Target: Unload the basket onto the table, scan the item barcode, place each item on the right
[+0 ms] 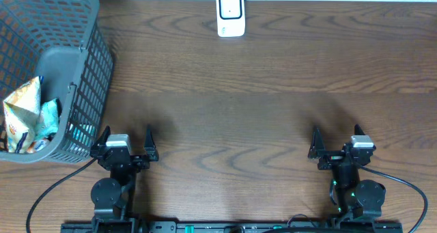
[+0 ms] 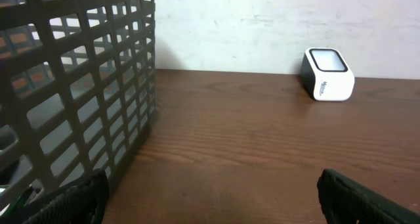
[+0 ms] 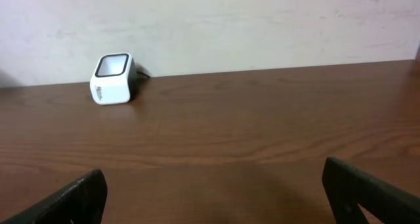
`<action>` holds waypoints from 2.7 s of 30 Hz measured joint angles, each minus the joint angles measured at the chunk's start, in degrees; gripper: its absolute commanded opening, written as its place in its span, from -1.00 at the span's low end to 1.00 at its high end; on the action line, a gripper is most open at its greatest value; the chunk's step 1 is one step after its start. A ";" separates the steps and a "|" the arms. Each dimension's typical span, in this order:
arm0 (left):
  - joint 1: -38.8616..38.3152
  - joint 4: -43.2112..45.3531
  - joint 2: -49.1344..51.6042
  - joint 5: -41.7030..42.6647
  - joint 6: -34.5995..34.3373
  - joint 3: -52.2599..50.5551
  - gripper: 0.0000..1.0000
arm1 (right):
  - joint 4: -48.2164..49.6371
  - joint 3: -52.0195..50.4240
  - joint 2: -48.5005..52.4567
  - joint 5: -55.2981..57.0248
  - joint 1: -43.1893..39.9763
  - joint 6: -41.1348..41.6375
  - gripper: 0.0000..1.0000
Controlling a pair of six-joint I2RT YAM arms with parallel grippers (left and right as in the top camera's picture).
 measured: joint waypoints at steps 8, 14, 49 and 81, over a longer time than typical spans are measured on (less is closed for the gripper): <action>0.00 0.00 0.00 0.00 0.00 0.00 1.00 | 0.00 0.00 0.00 0.00 0.00 0.00 0.99; 0.00 0.00 0.00 0.00 0.00 0.00 1.00 | 0.00 0.00 0.00 0.00 0.00 0.00 0.99; 0.00 0.00 0.00 0.00 0.02 0.00 1.00 | 0.00 0.00 0.00 0.00 0.00 0.00 0.99; -0.11 2.25 0.00 15.82 -24.26 0.00 1.00 | 0.00 0.00 0.00 0.00 0.00 0.00 0.99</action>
